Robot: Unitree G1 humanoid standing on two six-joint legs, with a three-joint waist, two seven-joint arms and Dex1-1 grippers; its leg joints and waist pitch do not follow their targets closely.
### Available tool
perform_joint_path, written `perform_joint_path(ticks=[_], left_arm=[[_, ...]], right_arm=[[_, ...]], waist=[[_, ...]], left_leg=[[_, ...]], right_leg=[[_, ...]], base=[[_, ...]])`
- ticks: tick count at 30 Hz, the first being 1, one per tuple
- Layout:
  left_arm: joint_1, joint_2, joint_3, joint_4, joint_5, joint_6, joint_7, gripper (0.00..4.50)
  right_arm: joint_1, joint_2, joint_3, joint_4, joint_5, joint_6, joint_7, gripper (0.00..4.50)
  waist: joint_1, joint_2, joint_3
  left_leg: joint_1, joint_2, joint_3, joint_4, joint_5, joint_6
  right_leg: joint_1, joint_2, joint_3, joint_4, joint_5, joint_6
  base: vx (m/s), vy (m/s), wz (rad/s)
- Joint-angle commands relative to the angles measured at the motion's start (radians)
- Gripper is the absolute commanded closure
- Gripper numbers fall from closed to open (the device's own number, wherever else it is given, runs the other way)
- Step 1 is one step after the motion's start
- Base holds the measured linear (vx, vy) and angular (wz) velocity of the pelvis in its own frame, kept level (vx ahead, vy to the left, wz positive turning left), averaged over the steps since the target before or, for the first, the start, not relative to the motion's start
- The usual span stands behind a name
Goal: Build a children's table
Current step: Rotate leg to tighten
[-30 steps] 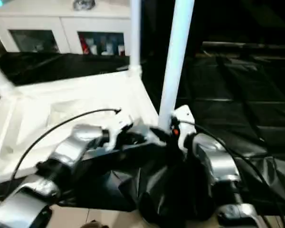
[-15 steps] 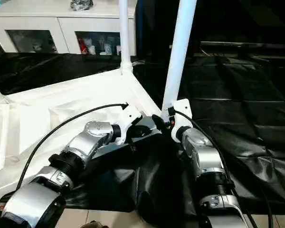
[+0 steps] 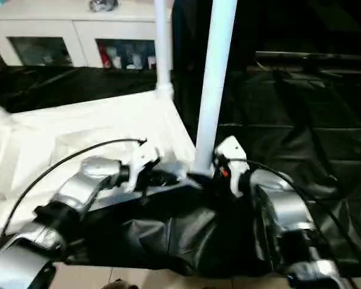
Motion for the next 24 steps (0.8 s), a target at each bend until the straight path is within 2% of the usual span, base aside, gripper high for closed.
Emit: perform_joint_path(ticks=[1, 3, 6, 12, 15, 19, 23, 24], left_arm=[[-0.017, -0.01, -0.011, -0.084, -0.042, -0.008, -0.054, 4.5], [0.001, 0.013, -0.013, -0.12, -0.052, 0.009, -0.086, 4.5], [0.018, 0.036, -0.021, -0.16, -0.065, 0.031, -0.112, 4.5], [0.022, 0.039, -0.021, -0.17, -0.062, 0.042, -0.116, 4.5], [0.02, 0.032, -0.017, -0.166, -0.057, 0.04, -0.102, 4.5], [0.01, 0.008, -0.002, -0.151, -0.06, 0.046, -0.041, 4.5], [-0.049, -0.073, 0.048, -0.055, -0.042, 0.034, 0.13, 4.5], [-0.049, -0.073, 0.048, -0.055, -0.042, 0.034, 0.13, 4.5]], right_arm=[[0.009, 0.001, 0.046, -0.042, 0.03, 0.015, 0.074, 0.82], [0.017, -0.015, 0.045, -0.048, 0.034, 0.019, 0.096, 0.82], [0.022, -0.026, 0.044, -0.059, 0.045, 0.032, 0.111, 1.13], [0.026, -0.032, 0.055, -0.073, 0.056, 0.056, 0.132, 1.69], [0.029, -0.029, 0.057, -0.075, 0.055, 0.059, 0.13, 1.82], [0.027, -0.005, 0.047, -0.052, 0.035, 0.056, 0.064, 1.85], [-0.005, 0.103, -0.008, 0.043, -0.011, 0.046, -0.177, 1.85], [-0.005, 0.103, -0.008, 0.043, -0.011, 0.046, -0.177, 1.85]], waist=[[0.005, -0.016, -0.066], [0.009, -0.017, -0.067], [0.013, -0.016, -0.068], [0.017, -0.016, -0.069], [0.017, -0.017, -0.069], [0.017, -0.019, -0.068], [0.007, -0.022, -0.067], [0.004, -0.021, -0.067]], left_leg=[[0.012, 0.048, -0.012, -0.071, -0.262, 0.066], [0.013, 0.048, -0.012, -0.07, -0.26, 0.062], [0.011, 0.05, -0.014, -0.072, -0.258, 0.055], [0.01, 0.048, -0.013, -0.07, -0.241, 0.053], [0.01, 0.046, -0.013, -0.07, -0.242, 0.052], [0.009, 0.046, -0.013, -0.07, -0.237, 0.048], [0.008, 0.037, -0.013, -0.069, -0.238, 0.037], [0.012, 0.035, -0.014, -0.068, -0.25, 0.029]], right_leg=[[0.053, -0.073, 0.054, -0.083, -0.44, -0.135], [0.052, -0.074, 0.055, -0.082, -0.441, -0.132], [0.053, -0.074, 0.056, -0.077, -0.414, -0.142], [0.053, -0.073, 0.057, -0.076, -0.399, -0.14], [0.054, -0.073, 0.056, -0.077, -0.408, -0.136], [0.052, -0.072, 0.056, -0.078, -0.414, -0.131], [0.052, -0.072, 0.051, -0.087, -0.453, -0.11], [0.05, -0.073, 0.048, -0.089, -0.481, -0.103]], base=[[0.0, 0.0, 0.0], [0.0, 0.0, 0.0], [0.0, 0.0, 0.0], [0.0, 0.0, 0.0], [0.0, 0.0, 0.0], [0.0, 0.0, 0.0], [0.0, 0.0, 0.0], [0.0, 0.0, 0.0]])
